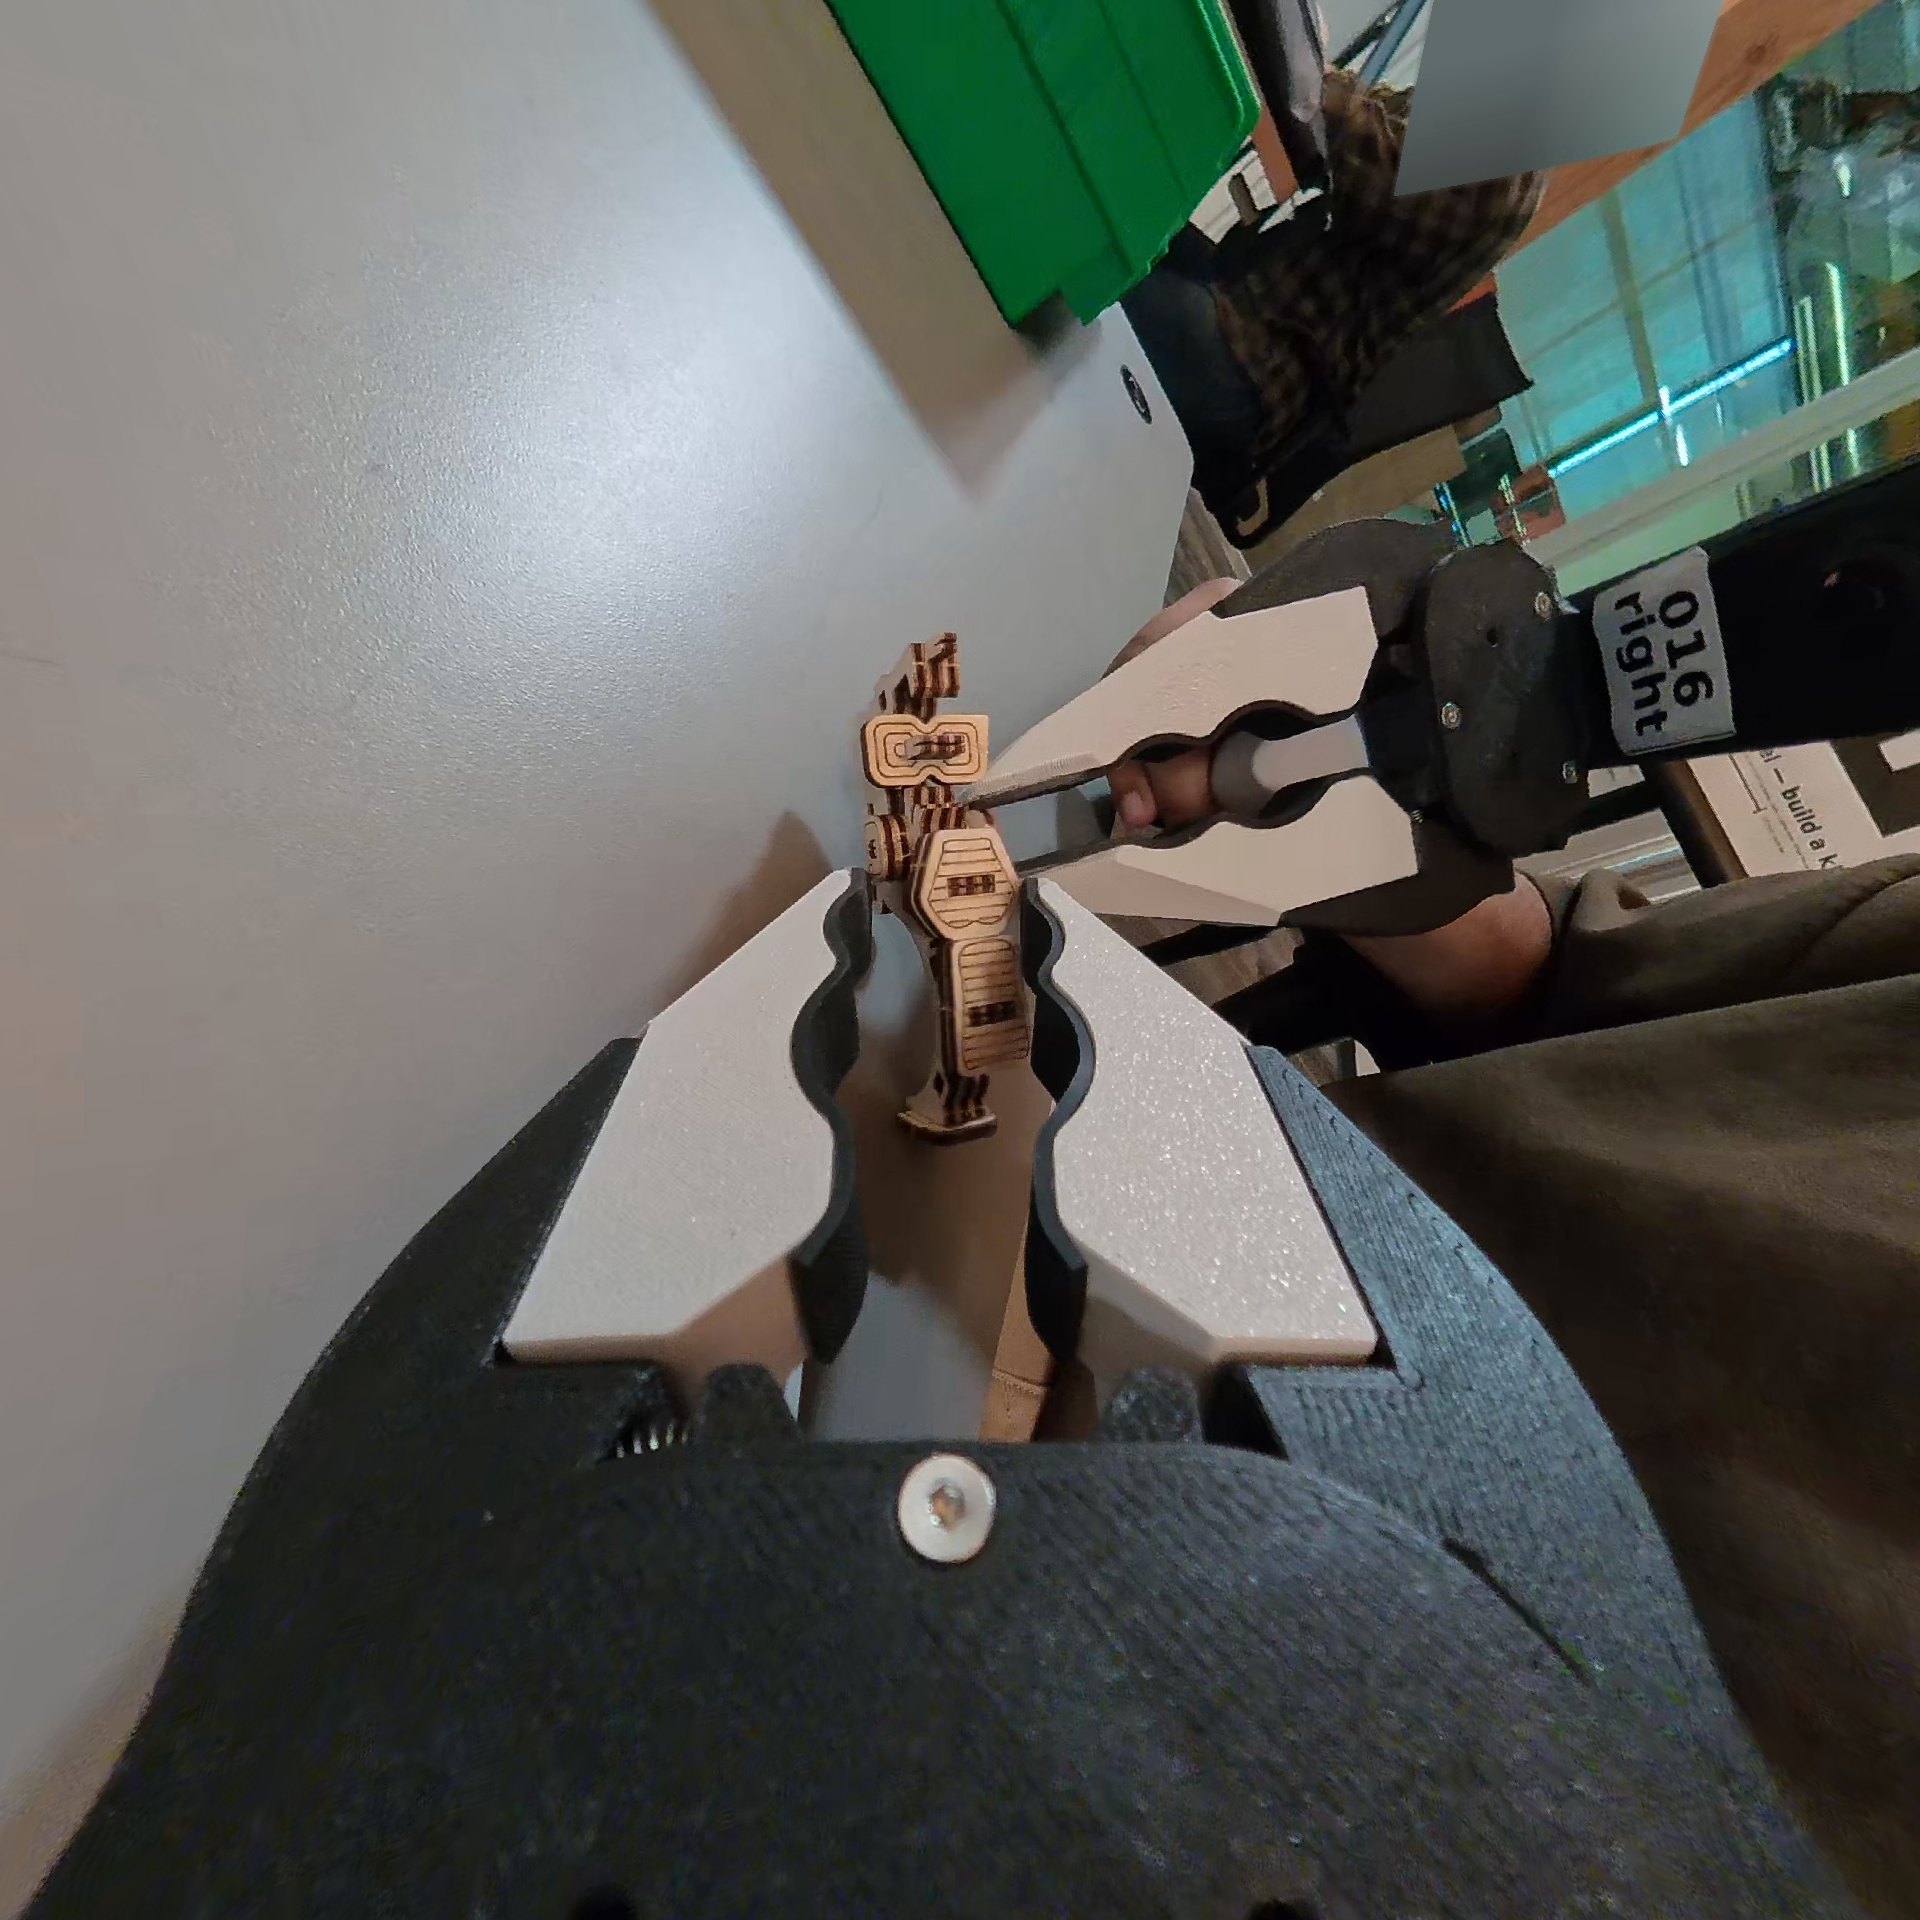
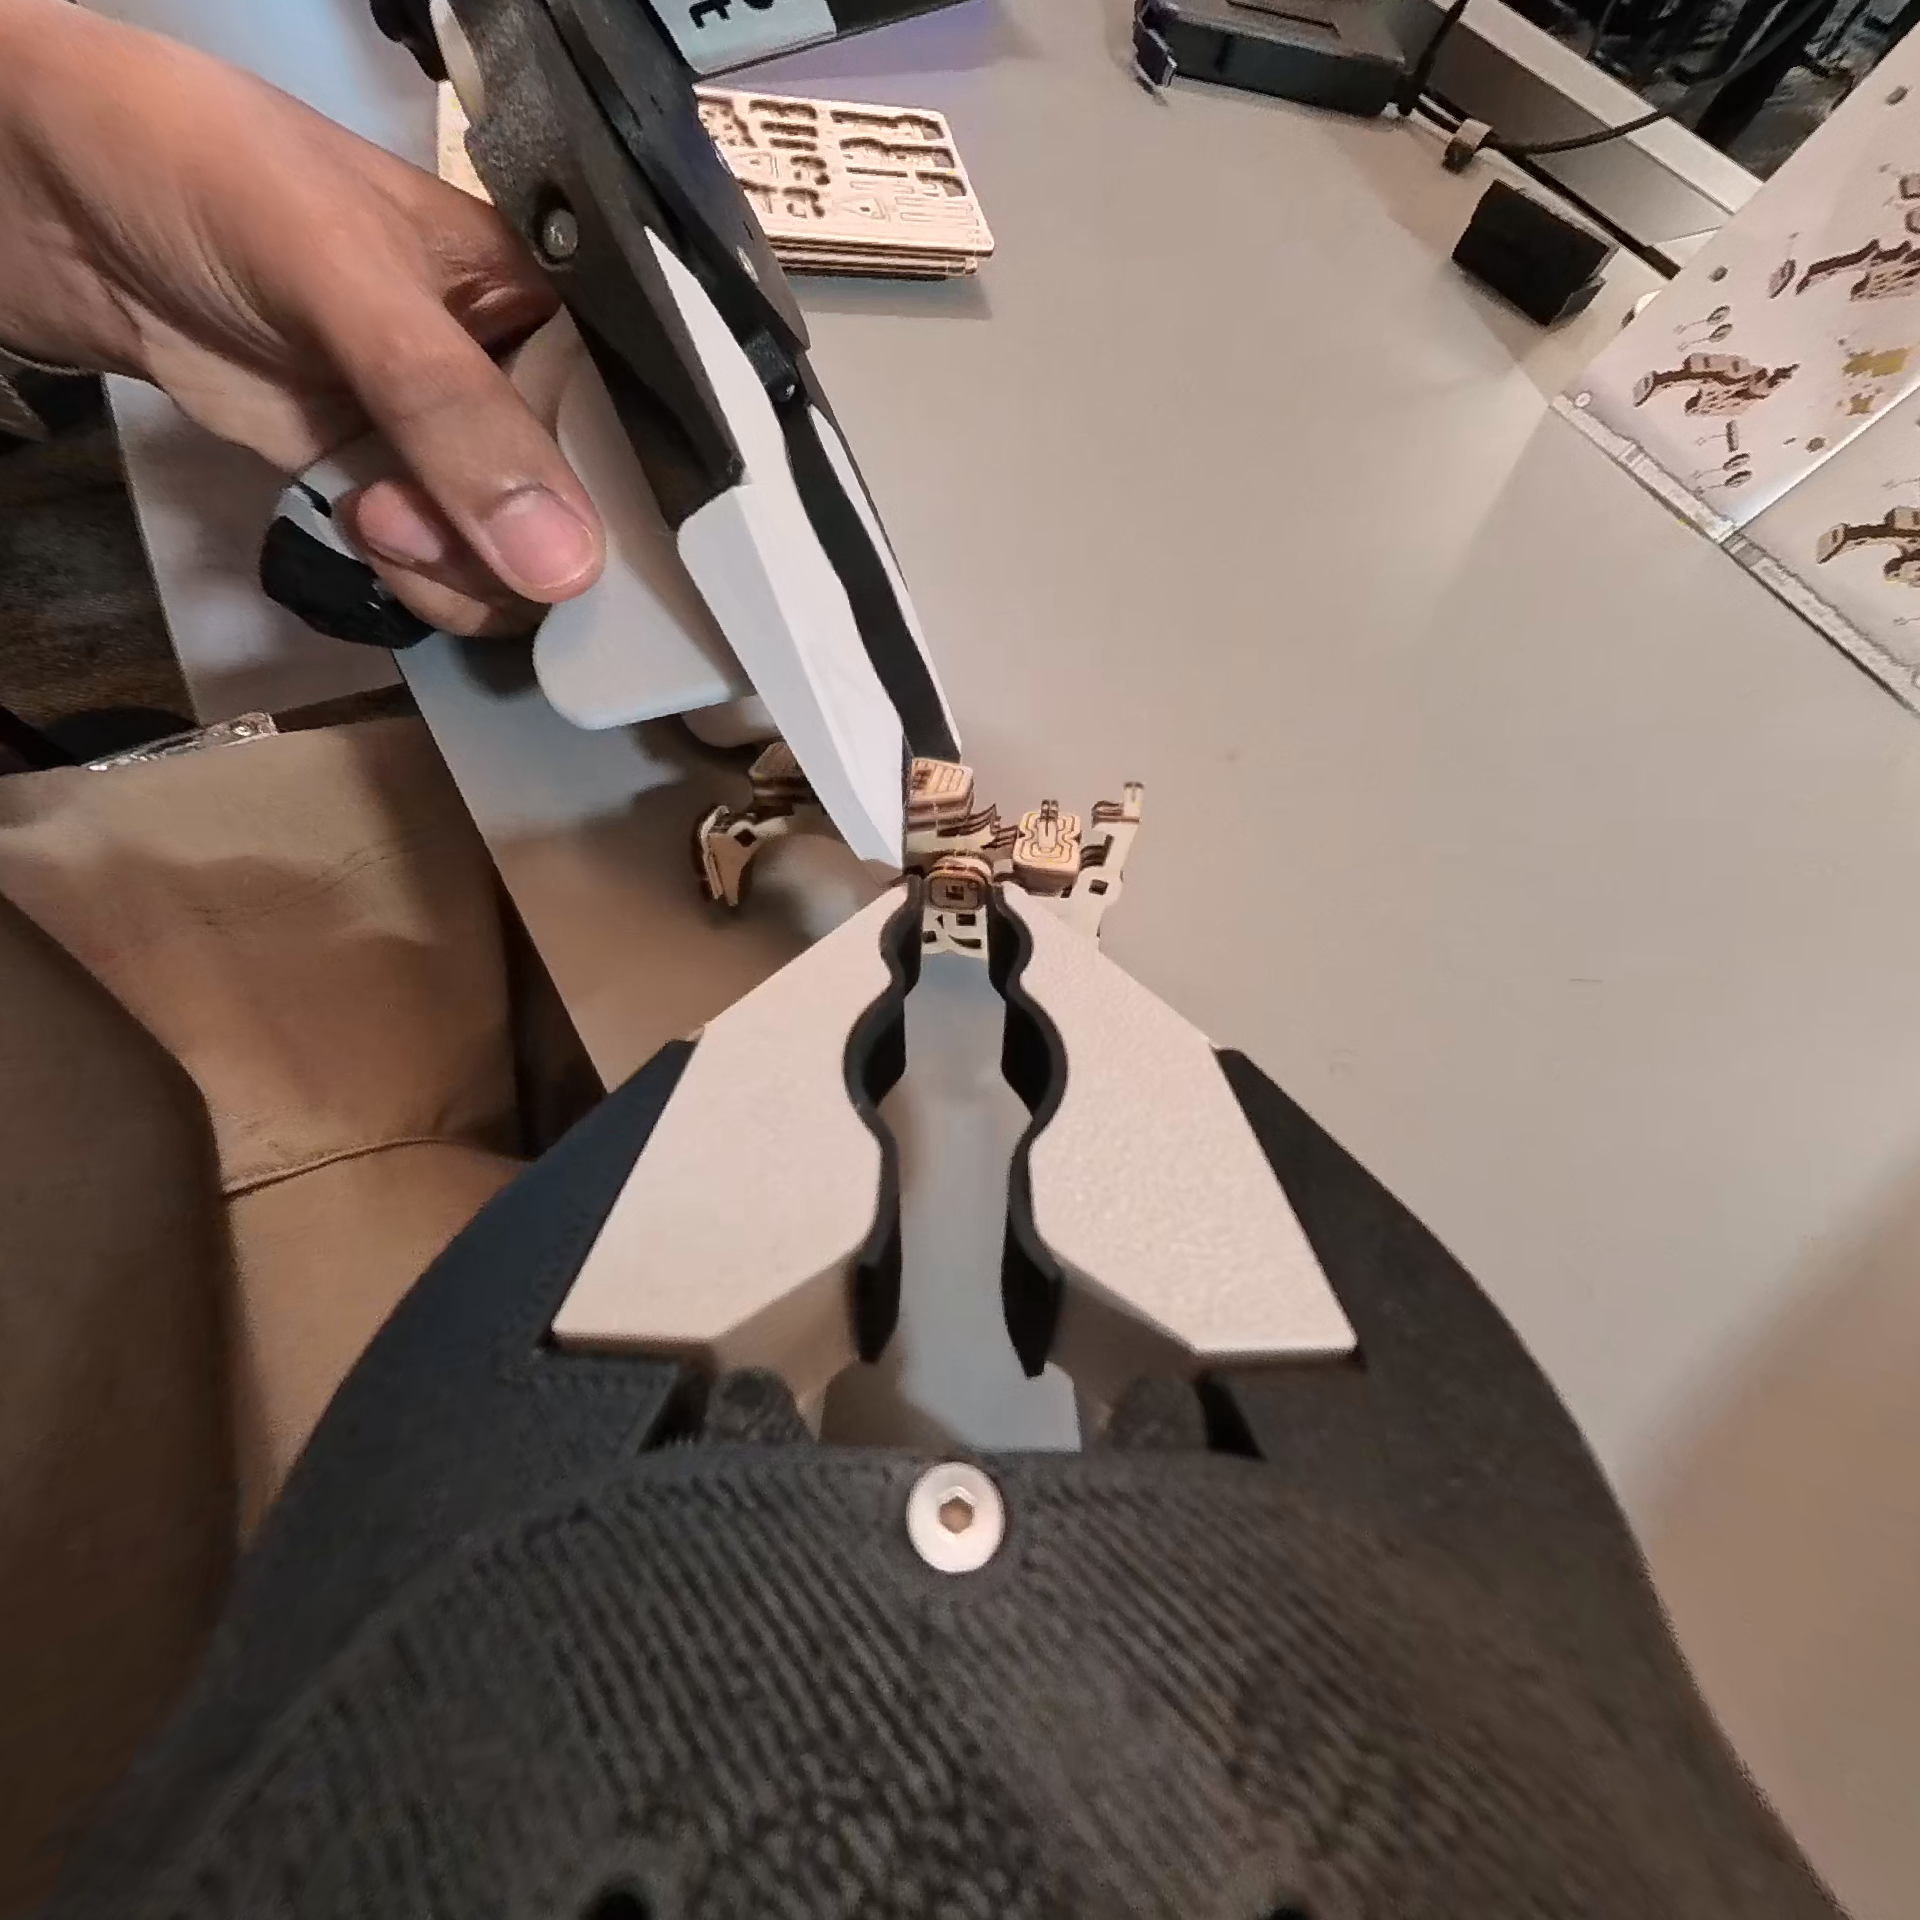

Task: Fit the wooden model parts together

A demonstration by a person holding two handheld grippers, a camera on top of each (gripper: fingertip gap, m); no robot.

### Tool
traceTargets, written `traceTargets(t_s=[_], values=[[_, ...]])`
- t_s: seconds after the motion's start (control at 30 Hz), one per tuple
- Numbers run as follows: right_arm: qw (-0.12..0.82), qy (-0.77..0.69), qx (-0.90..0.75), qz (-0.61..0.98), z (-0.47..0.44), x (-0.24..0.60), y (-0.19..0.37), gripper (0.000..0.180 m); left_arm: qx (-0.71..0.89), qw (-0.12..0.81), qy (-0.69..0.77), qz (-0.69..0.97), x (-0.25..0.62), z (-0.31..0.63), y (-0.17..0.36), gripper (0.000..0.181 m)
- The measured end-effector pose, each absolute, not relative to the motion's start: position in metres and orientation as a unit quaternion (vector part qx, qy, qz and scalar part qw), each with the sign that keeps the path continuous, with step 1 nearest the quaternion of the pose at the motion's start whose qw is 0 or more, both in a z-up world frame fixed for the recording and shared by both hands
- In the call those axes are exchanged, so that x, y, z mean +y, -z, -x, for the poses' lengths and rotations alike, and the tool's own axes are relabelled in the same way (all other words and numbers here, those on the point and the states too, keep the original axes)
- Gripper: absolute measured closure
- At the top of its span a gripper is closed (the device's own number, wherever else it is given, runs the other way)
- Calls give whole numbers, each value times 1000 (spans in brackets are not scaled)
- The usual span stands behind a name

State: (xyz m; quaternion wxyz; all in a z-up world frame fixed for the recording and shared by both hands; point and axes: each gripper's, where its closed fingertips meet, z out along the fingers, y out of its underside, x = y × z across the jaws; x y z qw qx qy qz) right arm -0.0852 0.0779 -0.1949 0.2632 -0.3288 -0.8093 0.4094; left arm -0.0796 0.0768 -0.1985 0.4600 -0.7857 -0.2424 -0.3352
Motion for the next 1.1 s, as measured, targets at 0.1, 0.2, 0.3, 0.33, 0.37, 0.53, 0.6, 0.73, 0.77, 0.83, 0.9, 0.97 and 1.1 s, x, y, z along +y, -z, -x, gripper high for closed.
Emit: traceTargets(t_s=[0.1,0.2,0.3,0.33,0.37,0.53,0.6,0.73,0.77,0.83,0.9,0.97,1.1], values=[[271,-403,-812,325,85,78,195,169,-242,460,334,786,77,79,199,154],[276,-398,-814,321,85,78,195,169,-242,460,335,786,77,79,199,154],[276,-397,-814,320,85,78,196,169,-242,459,335,786,77,80,199,154],[276,-397,-814,321,85,79,196,169,-241,460,336,786,77,79,198,154],[274,-397,-815,321,85,79,197,169,-242,459,336,786,77,79,199,154],[275,-396,-815,321,85,78,197,169,-241,459,334,787,77,79,199,154],[275,-396,-815,321,85,78,197,169,-241,459,335,787,77,79,199,154],[275,-396,-815,321,85,78,197,169,-242,460,334,786,77,80,199,154],[275,-396,-815,322,85,78,197,169,-242,460,334,787,77,80,199,154],[275,-396,-815,322,85,78,197,169,-241,460,332,788,77,80,199,154],[274,-396,-815,322,85,78,197,169,-239,460,330,789,77,80,199,154],[274,-396,-815,322,85,78,197,169,-239,460,330,789,77,80,199,154],[275,-398,-814,321,85,77,196,169,-238,460,328,790,77,80,199,154]])
